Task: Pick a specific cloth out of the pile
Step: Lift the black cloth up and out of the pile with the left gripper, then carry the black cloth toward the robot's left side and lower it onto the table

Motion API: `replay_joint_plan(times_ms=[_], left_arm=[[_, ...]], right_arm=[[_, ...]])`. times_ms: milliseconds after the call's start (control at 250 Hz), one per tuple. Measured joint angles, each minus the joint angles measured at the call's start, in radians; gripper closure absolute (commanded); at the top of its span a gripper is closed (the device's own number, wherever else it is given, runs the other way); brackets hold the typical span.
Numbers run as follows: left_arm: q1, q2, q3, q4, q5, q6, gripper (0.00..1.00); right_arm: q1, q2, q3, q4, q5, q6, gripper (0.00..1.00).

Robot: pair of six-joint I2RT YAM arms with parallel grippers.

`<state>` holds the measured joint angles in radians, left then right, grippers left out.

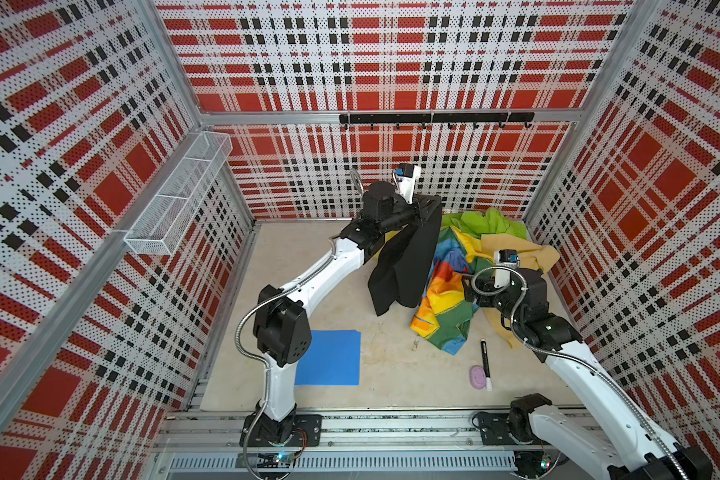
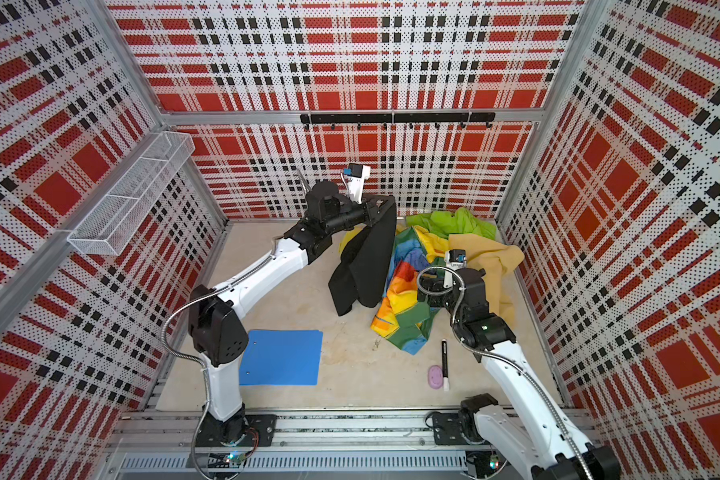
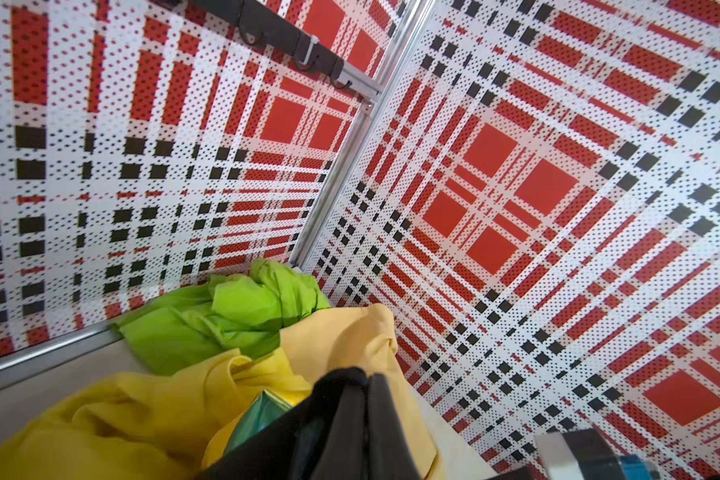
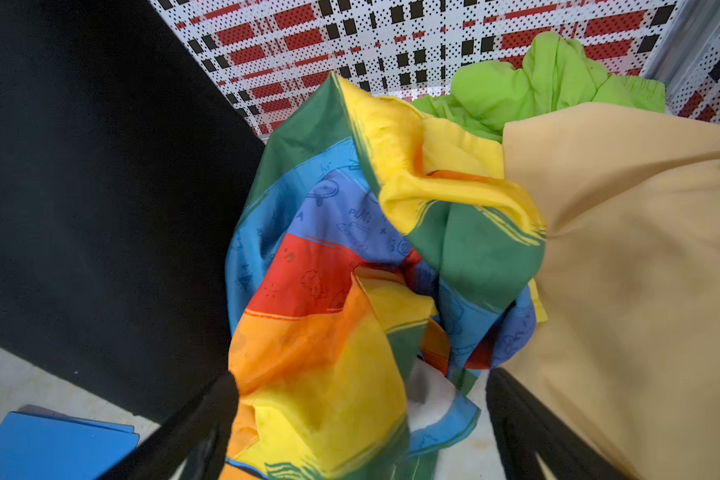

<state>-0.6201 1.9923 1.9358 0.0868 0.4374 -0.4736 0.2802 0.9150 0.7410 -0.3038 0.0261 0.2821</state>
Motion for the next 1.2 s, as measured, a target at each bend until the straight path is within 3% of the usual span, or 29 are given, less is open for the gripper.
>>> replay_joint_plan(times_ms=[288,544,877,1201], left_arm=[[0.031,0.053,0.226,0.072,0.072,-0.065,1.00],[0.125,0.034,0.245,0.201,0.142,-0.159,1.00],[0.299,-0.204,0.040,0.209,0.169,-0.161,1.00],[0.639,-0.536,-0.182,0.197,0.172,-0.139,1.00]], right_arm=[[0.000,-0.012,-0.003,0.000,-0.017,0.003,0.00],[0.000,-0.032,-0.003,0.013,-0.060,0.013,0.00],[0.000,-0.084,-0.003,0.092,-0.186,0.034,0.00],[0.027,-0.074,-0.003,0.146,-0.226,0.056,0.00]])
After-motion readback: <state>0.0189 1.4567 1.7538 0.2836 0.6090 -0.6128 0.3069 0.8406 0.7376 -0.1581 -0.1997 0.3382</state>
